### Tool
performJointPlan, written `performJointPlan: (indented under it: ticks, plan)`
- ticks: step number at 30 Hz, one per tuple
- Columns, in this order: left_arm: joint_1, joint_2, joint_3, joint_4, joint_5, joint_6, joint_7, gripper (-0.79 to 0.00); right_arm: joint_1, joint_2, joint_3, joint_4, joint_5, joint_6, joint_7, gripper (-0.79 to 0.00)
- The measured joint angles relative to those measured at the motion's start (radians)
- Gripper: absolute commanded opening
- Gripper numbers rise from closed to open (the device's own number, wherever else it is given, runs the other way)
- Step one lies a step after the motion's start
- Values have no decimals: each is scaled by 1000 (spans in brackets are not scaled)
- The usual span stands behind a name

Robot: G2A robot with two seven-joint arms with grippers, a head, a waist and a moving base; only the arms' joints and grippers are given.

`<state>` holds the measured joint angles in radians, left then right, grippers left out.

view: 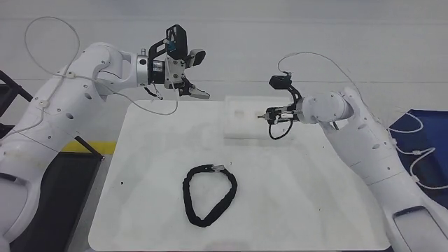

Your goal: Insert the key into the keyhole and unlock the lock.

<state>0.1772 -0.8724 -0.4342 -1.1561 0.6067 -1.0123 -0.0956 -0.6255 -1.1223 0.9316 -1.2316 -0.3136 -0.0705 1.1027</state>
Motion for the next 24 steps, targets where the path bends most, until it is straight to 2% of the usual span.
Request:
performJointPlan:
  ticks: [6, 10, 18, 24]
  plan:
    - [0, 0, 0, 0, 0, 0, 0, 0, -200, 62, 218, -209, 124, -147, -23, -785]
    - [0, 0, 0, 0, 0, 0, 0, 0, -287, 79, 306, -265, 227, -244, -38, -785]
    - [0, 0, 0, 0, 0, 0, 0, 0, -350, 92, 396, -235, 497, -460, -10, -785]
    - [0, 0, 0, 0, 0, 0, 0, 0, -376, 96, 426, -226, 521, -583, -75, -785]
